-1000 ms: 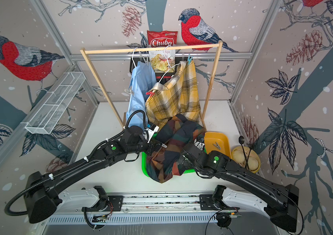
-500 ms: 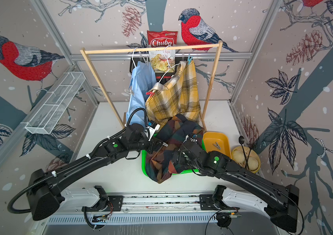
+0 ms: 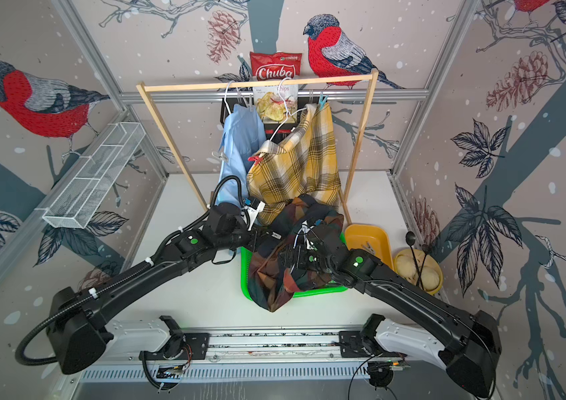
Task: Remove the clothespins securing long-sleeve shirts to the hanger
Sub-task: Place the hanger in the bin.
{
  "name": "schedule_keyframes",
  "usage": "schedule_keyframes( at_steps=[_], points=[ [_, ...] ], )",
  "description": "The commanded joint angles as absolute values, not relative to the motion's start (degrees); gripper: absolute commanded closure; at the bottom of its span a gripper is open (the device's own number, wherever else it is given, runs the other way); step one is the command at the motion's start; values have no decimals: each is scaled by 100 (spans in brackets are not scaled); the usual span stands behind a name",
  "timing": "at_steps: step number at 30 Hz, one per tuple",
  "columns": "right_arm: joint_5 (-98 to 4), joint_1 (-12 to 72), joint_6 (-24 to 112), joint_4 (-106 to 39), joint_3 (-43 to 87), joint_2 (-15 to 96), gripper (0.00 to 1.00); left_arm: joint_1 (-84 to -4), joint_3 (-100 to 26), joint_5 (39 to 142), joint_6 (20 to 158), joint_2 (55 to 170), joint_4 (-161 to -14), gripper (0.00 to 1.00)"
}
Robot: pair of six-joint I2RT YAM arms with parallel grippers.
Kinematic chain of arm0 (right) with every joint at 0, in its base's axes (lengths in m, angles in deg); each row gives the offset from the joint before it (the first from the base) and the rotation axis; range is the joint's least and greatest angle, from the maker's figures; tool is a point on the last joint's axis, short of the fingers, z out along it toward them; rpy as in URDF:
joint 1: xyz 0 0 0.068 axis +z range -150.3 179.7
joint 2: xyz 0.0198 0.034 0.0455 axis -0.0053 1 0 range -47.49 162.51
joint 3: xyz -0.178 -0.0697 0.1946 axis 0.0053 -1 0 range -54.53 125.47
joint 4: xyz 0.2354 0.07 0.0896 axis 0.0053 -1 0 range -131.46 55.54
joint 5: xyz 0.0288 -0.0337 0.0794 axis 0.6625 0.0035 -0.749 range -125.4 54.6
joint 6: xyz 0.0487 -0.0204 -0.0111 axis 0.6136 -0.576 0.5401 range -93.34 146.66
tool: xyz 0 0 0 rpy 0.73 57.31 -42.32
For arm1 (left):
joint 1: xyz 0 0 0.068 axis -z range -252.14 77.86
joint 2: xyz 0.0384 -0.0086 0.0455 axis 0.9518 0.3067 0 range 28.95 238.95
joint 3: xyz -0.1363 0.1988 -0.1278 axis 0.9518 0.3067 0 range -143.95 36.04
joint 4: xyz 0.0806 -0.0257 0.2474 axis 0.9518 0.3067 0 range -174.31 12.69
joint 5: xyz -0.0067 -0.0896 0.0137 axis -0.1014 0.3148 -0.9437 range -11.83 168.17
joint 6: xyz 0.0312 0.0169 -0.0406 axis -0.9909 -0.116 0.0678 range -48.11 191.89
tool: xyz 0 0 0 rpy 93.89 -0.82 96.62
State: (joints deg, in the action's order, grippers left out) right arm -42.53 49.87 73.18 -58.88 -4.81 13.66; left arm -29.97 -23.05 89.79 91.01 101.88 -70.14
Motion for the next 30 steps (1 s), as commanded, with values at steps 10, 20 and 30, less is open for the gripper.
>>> schedule_keyframes(
  at_steps=[10, 20, 30],
  points=[
    [-4252, 4483, 6442, -5422, 462, 3745, 0, -3436, -1997, 7955, 9165, 9522, -6777, 89],
    [-2387, 5324, 6395, -6713, 1307, 4759, 0, -3844, -1615, 8449, 9139, 9433, -7154, 90],
    [-1253, 5858, 6576, -7885, 2051, 4807, 0, -3986, -1449, 8737, 9166, 9406, -7288, 90]
  ],
)
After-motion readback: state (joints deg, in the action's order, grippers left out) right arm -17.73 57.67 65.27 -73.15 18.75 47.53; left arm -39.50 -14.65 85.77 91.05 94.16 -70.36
